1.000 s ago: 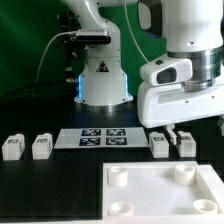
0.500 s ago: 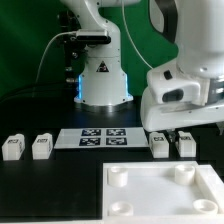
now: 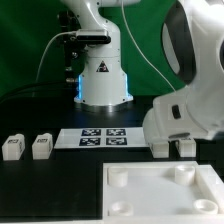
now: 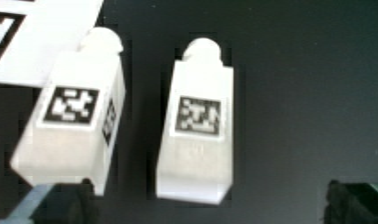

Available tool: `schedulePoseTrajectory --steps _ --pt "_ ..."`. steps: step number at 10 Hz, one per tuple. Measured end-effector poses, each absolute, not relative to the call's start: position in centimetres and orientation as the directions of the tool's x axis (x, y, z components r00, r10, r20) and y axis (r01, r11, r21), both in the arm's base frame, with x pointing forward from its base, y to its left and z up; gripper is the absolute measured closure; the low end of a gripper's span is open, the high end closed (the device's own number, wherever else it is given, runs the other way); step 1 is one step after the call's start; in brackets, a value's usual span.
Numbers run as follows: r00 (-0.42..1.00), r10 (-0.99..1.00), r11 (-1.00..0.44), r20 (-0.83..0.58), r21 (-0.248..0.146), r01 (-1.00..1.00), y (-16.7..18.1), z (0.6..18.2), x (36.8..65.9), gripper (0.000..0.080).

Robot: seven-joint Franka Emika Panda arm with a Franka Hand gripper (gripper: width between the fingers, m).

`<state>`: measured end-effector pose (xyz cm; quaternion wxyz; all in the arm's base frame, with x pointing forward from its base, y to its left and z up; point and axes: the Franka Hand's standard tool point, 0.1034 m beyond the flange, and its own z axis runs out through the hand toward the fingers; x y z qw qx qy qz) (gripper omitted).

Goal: Assemble one leg

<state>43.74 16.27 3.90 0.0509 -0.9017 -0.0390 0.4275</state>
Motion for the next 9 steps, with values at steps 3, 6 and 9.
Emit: schedulePoseTrajectory --steps 3,6,9 --pt "0.625 0.111 -0.992 -0.773 -0.121 0.027 16.4 3.2 42.6 0.0151" --pt "0.604 0.109 -0.993 -0.79 -0.115 0.029 16.5 1.9 40.8 0.0151" --pt "0.586 0.109 -0.993 -0.803 -0.113 0.03 16.5 1.1 39.9 0.0151"
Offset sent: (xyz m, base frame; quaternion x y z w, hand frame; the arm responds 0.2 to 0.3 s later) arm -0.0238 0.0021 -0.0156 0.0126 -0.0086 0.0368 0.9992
